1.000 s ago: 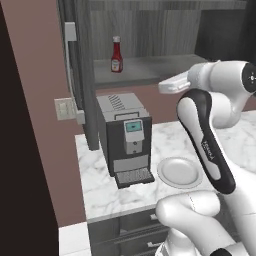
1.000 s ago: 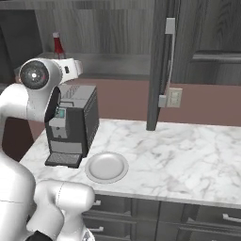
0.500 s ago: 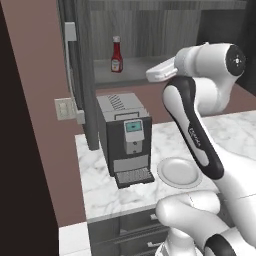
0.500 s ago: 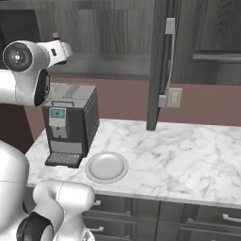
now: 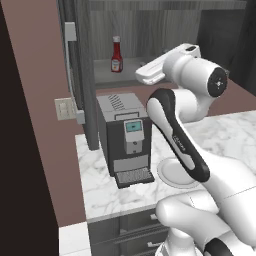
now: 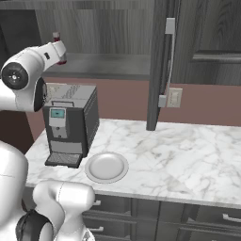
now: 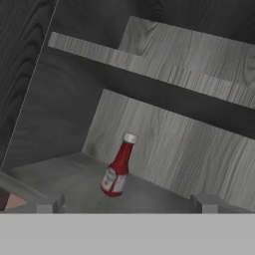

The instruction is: Move the hot dog bun to the plate on the dining table and place the condiment next to that plate. Then navigate to the fridge and take the sausage and place it on the plate as well.

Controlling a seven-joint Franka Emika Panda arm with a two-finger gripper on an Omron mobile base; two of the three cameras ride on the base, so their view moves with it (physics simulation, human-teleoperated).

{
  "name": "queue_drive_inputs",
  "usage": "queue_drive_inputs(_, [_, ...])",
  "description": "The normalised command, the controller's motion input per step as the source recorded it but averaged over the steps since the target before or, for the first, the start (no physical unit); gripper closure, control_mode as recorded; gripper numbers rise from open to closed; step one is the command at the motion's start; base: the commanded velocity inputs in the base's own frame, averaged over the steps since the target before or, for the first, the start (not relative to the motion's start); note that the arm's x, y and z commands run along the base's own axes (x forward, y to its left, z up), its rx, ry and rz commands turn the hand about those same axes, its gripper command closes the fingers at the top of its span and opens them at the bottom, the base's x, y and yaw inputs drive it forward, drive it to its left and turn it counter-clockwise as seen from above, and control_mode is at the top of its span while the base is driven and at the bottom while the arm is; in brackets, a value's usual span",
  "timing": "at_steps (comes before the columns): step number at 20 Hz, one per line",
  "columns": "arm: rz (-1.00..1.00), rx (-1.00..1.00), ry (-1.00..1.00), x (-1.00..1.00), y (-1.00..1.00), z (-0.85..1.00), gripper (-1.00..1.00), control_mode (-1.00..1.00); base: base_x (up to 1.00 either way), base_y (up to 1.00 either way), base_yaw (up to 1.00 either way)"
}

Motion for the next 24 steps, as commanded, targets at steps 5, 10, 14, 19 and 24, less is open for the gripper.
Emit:
queue_drive_inputs(5, [0.00,0.00,-0.05,0.30,0.09,0.10,-1.00,-1.00,0.00,0.00,0.00])
queue_drive_inputs(10, [0.00,0.00,0.00,0.40,0.01,0.05,-1.00,-1.00,0.00,0.00,0.00])
queue_drive_inputs(14, [0.00,0.00,0.00,0.31,0.13,0.00,-1.00,-1.00,0.00,0.00,0.00])
queue_drive_inputs(19, [0.00,0.03,-0.02,0.06,0.12,-0.09,-1.00,-1.00,0.00,0.00,0.00])
queue_drive_inputs(24, [0.00,0.28,0.00,0.03,-0.03,-0.06,-1.00,-1.00,0.00,0.00,0.00])
